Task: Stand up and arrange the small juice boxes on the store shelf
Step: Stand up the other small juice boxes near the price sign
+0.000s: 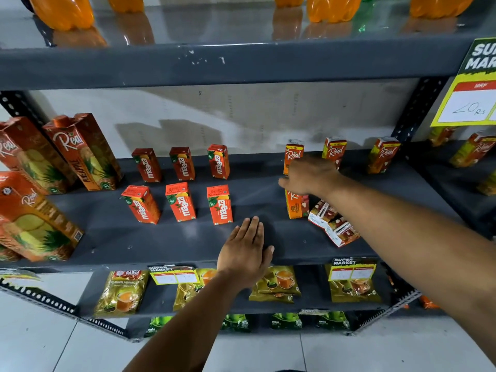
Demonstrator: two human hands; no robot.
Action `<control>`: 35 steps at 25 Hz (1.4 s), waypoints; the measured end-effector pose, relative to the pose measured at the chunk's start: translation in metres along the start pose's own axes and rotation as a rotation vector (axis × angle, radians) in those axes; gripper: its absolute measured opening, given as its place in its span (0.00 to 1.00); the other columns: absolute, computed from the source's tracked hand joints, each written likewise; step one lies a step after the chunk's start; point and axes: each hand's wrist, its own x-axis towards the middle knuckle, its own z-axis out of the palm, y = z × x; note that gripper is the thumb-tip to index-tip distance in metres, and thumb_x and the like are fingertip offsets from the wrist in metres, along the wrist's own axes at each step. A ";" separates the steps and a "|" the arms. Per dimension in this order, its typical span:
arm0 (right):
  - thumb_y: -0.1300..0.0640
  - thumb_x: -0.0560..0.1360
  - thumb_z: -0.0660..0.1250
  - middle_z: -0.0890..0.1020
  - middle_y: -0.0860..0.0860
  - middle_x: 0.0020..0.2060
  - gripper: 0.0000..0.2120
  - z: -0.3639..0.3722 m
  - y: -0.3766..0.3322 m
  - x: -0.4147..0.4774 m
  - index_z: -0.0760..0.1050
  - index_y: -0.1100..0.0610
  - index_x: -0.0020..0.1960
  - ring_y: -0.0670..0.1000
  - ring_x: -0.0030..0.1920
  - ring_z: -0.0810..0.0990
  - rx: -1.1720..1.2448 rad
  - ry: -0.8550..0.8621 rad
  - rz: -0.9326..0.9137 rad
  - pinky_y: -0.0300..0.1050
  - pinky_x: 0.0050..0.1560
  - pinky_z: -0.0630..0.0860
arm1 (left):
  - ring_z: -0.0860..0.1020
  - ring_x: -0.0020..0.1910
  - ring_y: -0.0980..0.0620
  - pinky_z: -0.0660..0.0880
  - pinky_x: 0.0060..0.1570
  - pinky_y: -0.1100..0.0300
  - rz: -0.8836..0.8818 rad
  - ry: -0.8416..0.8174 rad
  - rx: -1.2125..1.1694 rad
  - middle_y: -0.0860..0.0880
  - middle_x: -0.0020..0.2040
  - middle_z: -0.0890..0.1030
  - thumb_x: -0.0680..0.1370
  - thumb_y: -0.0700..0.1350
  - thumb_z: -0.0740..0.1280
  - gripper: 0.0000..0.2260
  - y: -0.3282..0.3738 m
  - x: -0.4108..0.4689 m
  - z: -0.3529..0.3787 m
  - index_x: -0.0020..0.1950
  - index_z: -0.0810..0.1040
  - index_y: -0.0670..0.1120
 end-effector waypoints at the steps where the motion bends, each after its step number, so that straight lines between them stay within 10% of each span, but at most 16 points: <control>1: 0.37 0.76 0.58 0.77 0.52 0.35 0.22 0.001 0.002 0.000 0.73 0.56 0.40 0.52 0.38 0.77 0.011 -0.004 0.025 0.45 0.39 0.74 | 0.47 0.77 0.46 0.47 0.74 0.53 0.001 0.000 0.002 0.42 0.78 0.51 0.77 0.60 0.37 0.33 0.001 0.000 0.001 0.76 0.50 0.41; 8: 0.27 0.73 0.50 0.77 0.52 0.36 0.30 -0.001 0.011 -0.012 0.72 0.54 0.41 0.52 0.39 0.78 0.008 0.054 0.022 0.45 0.36 0.70 | 0.48 0.77 0.46 0.48 0.74 0.52 0.002 0.001 0.013 0.42 0.78 0.52 0.80 0.58 0.43 0.30 0.001 -0.001 -0.002 0.76 0.51 0.41; 12: 0.51 0.78 0.62 0.81 0.54 0.48 0.11 -0.013 0.049 -0.013 0.75 0.55 0.56 0.55 0.47 0.79 0.208 0.055 0.065 0.51 0.47 0.77 | 0.46 0.77 0.46 0.48 0.75 0.51 -0.006 -0.014 -0.002 0.43 0.79 0.50 0.80 0.59 0.43 0.30 0.002 0.000 -0.002 0.76 0.49 0.41; 14: 0.63 0.75 0.66 0.78 0.53 0.59 0.18 -0.002 0.066 -0.022 0.74 0.52 0.63 0.56 0.57 0.78 0.078 -0.148 -0.031 0.52 0.54 0.77 | 0.46 0.77 0.46 0.47 0.75 0.52 -0.002 -0.012 0.001 0.43 0.79 0.50 0.80 0.59 0.43 0.30 0.002 0.000 -0.003 0.76 0.49 0.41; 20: 0.61 0.77 0.63 0.76 0.47 0.67 0.25 0.051 0.083 -0.026 0.68 0.42 0.70 0.54 0.66 0.71 -0.267 -0.150 -0.429 0.53 0.60 0.70 | 0.47 0.77 0.47 0.46 0.75 0.53 -0.008 -0.009 0.008 0.43 0.79 0.50 0.80 0.59 0.42 0.30 0.001 -0.001 -0.004 0.76 0.49 0.42; 30: 0.46 0.67 0.77 0.80 0.57 0.60 0.30 0.074 0.101 -0.021 0.71 0.57 0.63 0.59 0.61 0.78 0.806 0.295 0.456 0.54 0.59 0.76 | 0.48 0.77 0.46 0.47 0.75 0.52 -0.015 -0.011 0.012 0.43 0.78 0.51 0.80 0.58 0.44 0.30 0.002 -0.001 -0.004 0.76 0.50 0.41; 35: 0.41 0.63 0.78 0.77 0.56 0.64 0.41 0.081 0.091 -0.033 0.64 0.54 0.68 0.60 0.64 0.76 0.802 0.300 0.457 0.60 0.60 0.76 | 0.48 0.77 0.47 0.46 0.74 0.53 -0.009 -0.001 0.021 0.43 0.78 0.52 0.79 0.59 0.41 0.31 0.001 0.000 -0.003 0.76 0.51 0.41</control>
